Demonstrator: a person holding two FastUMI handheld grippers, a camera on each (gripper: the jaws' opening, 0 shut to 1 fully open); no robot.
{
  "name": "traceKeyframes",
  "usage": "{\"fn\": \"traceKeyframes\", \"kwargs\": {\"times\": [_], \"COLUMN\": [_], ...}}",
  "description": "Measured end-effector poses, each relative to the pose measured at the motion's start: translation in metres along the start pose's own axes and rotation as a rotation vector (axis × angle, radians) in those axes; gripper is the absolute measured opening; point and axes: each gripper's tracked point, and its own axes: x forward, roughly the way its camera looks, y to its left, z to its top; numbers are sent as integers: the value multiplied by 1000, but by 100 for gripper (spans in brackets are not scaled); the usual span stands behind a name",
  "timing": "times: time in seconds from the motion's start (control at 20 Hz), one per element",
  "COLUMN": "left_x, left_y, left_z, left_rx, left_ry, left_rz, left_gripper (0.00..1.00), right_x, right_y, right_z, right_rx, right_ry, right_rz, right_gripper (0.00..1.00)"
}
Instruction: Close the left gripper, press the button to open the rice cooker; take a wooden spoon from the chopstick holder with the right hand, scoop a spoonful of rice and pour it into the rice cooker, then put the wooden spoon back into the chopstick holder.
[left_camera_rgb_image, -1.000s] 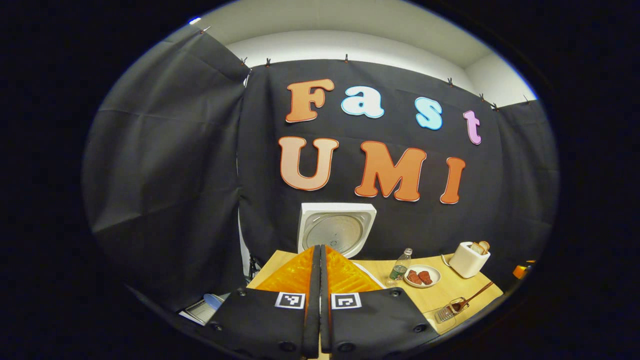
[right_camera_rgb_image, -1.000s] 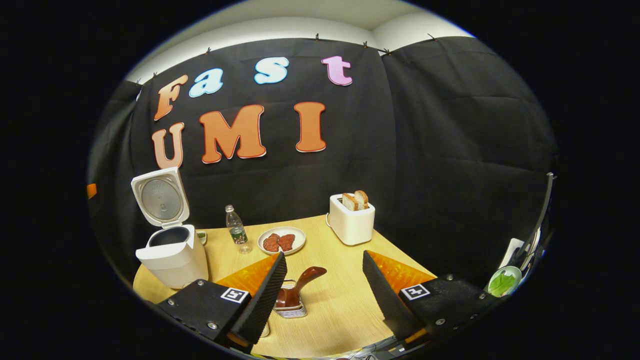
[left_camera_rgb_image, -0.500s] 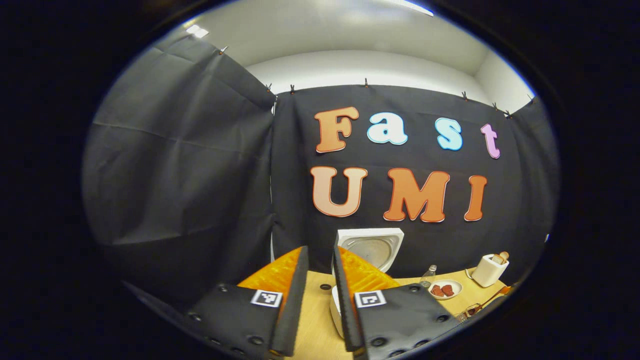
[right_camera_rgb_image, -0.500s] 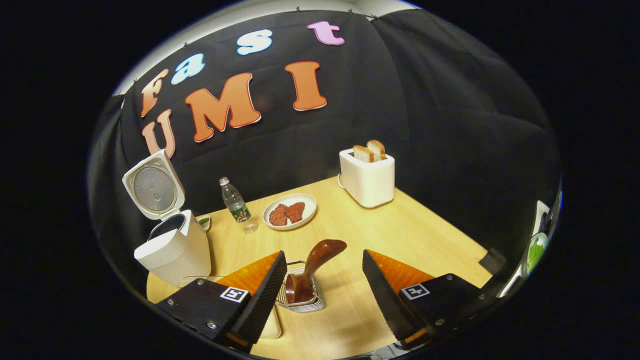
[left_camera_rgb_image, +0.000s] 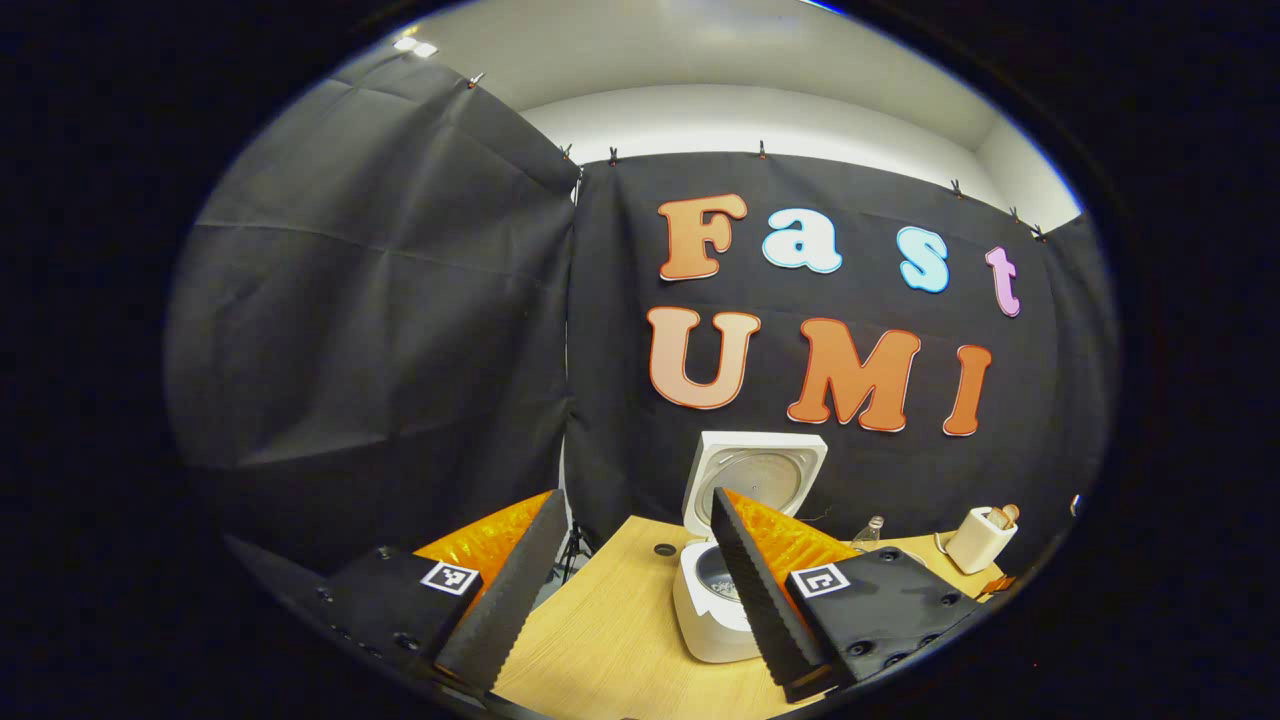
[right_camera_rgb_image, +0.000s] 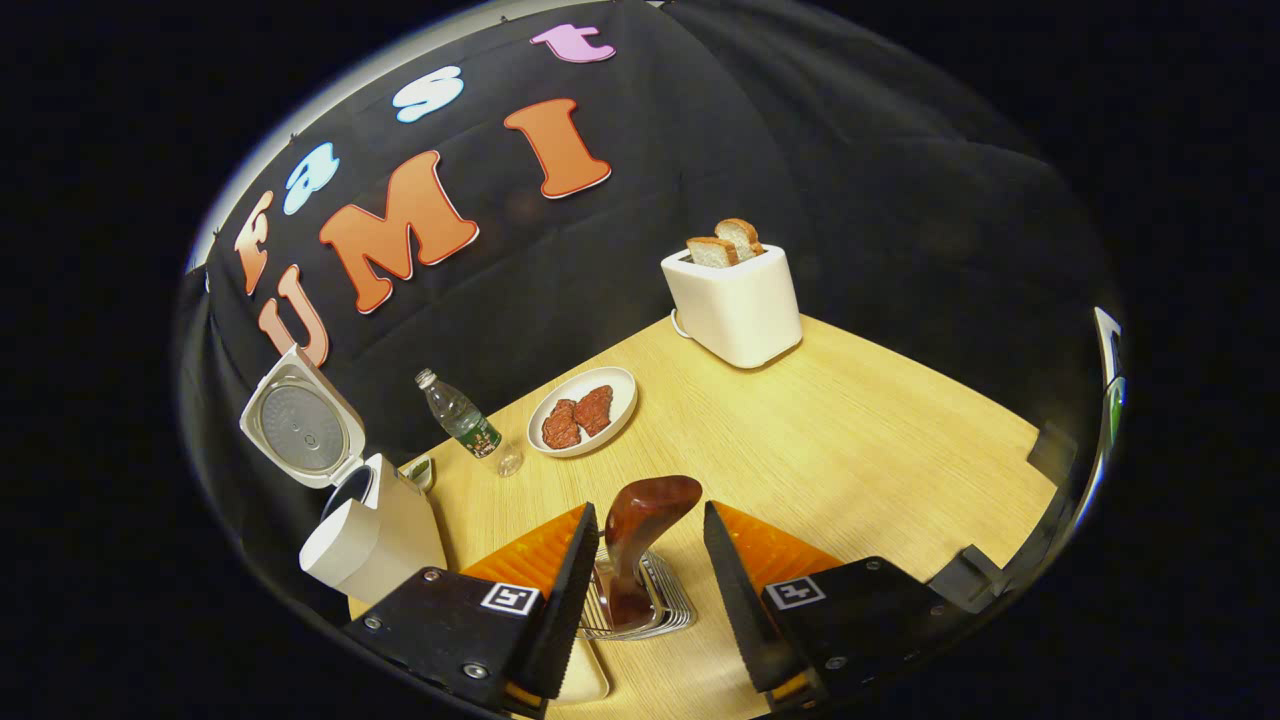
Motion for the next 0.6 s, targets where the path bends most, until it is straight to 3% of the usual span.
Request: {"fn": "traceKeyframes", "kwargs": {"times": [0.05, 0.2, 0.45, 0.6], "left_x": [0, -4, -11, -16], "left_y": [2, 9, 9, 12], "left_z": [-3, -9, -13, -8], "left_rx": [3, 6, -16, -11], "left_ry": [10, 31, 42, 29], "left_rz": [7, 33, 36, 39], "left_gripper": [100, 98, 100, 98], "right_x": [2, 7, 5, 0], "right_y": [-1, 3, 10, 14], "right_z": [-1, -2, -3, 7], "right_rx": [14, 61, 161, 149], "right_ry": [9, 27, 80, 28], "right_rz": [-3, 18, 52, 49], "right_gripper": [62, 52, 25, 12]}}
